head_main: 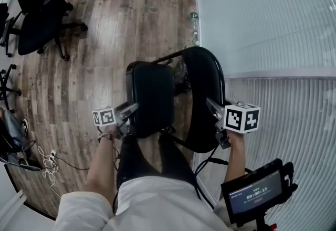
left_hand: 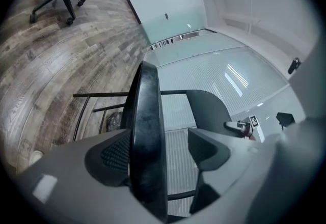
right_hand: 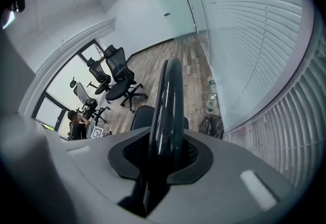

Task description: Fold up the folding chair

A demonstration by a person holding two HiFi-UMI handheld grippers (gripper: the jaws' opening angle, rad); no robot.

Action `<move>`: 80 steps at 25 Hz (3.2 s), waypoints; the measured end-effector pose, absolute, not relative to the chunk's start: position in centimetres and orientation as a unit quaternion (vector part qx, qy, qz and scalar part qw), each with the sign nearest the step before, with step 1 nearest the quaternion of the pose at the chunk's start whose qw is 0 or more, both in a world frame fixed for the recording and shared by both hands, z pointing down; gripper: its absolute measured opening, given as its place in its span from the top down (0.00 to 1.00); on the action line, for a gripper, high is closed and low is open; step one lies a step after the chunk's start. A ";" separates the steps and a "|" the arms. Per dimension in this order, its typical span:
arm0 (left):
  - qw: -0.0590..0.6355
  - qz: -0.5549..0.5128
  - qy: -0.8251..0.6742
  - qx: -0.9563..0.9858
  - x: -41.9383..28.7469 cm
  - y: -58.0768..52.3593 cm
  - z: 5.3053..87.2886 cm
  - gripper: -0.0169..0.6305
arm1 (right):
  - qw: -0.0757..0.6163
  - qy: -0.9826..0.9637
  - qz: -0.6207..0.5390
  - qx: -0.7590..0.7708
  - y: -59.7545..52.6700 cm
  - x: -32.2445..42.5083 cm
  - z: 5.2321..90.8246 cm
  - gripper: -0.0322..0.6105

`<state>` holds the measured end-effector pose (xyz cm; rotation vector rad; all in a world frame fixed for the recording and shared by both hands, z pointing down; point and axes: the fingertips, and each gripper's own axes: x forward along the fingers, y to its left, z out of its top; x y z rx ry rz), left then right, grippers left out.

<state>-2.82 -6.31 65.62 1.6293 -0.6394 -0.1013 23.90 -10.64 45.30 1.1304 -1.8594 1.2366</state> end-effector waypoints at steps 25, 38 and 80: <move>0.630 -0.006 -0.151 0.762 5.6 -6.2 61.2 0.40 | 0.321 -0.719 0.451 0.420 -10.3 22.9 44.0 0.75; 0.639 -0.043 -0.124 0.758 9.7 -6.8 59.5 0.41 | 0.323 -0.719 0.446 0.423 -10.6 23.4 43.4 0.74; 0.614 0.014 -0.086 0.785 17.2 -7.1 58.4 0.43 | 0.342 -0.712 0.434 0.433 -10.7 24.1 42.2 0.73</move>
